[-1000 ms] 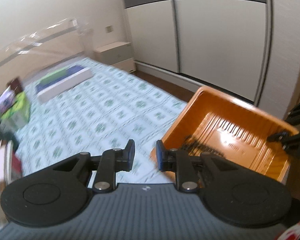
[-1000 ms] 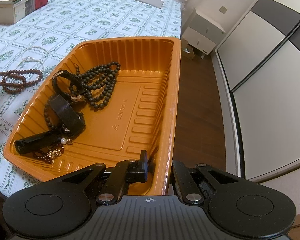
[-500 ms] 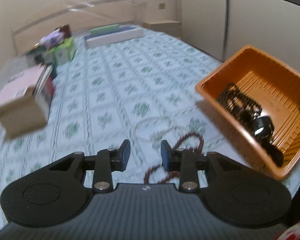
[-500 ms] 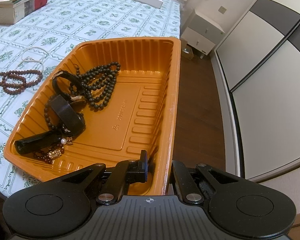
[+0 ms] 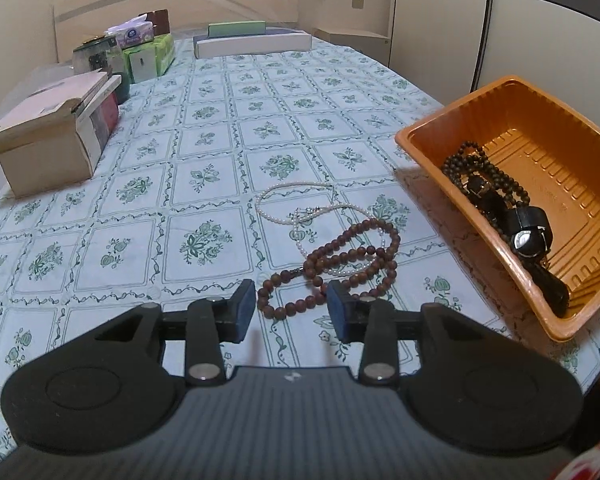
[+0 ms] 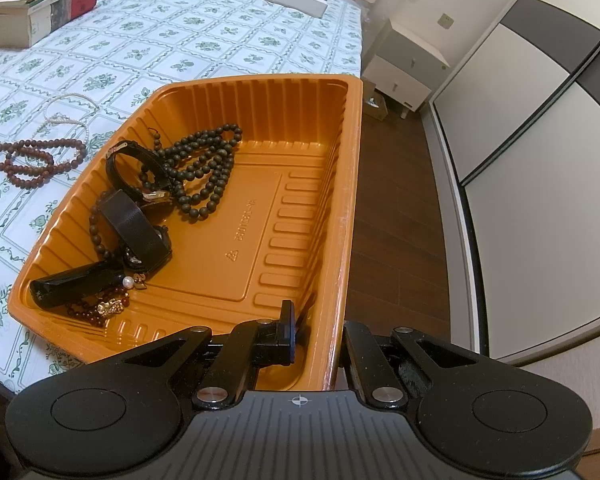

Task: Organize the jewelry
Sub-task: 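Grasp the brown wooden bead bracelet with the left gripper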

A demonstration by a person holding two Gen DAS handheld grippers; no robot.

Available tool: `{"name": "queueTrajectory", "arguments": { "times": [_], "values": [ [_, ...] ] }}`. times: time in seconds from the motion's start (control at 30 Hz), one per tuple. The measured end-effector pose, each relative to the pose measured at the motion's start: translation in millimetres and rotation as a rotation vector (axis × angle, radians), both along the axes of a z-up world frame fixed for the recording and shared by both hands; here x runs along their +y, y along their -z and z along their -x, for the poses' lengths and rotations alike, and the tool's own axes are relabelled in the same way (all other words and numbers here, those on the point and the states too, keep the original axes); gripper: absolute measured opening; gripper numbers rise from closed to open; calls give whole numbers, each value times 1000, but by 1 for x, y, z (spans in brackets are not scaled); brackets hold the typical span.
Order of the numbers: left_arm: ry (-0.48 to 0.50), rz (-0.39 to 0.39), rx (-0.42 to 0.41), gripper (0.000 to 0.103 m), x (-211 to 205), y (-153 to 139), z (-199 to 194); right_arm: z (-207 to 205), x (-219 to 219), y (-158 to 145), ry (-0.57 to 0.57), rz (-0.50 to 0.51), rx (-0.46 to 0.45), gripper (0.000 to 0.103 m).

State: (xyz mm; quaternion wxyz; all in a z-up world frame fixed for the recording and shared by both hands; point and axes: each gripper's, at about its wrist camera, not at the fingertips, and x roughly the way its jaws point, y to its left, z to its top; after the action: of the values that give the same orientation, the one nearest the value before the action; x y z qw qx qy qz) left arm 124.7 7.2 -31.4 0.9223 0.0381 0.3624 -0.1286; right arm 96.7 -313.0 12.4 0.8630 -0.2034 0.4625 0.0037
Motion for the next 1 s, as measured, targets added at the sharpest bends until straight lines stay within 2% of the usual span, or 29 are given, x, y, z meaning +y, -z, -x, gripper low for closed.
{"name": "queueTrajectory", "arguments": {
  "times": [0.3, 0.63, 0.77, 0.9, 0.97, 1.0],
  "values": [
    [-22, 15, -18, 37, -4, 9, 0, 0, 0, 0, 1, -1, 1, 5],
    [-39, 95, 6, 36, -15, 22, -21, -1, 0, 0, 1, 1, 4, 5],
    [-48, 93, 33, 25, -21, 28, -33, -1, 0, 0, 2, 0, 7, 5],
    [-46, 90, 52, 20, -22, 32, -37, -1, -1, 0, 3, -1, 7, 5],
    [-32, 93, 55, 6, -23, 31, -36, -1, -1, 0, 3, -1, 6, 5],
    [-27, 84, 50, 6, -24, 29, -35, -1, -1, 0, 2, 0, 7, 5]
  ]
}}
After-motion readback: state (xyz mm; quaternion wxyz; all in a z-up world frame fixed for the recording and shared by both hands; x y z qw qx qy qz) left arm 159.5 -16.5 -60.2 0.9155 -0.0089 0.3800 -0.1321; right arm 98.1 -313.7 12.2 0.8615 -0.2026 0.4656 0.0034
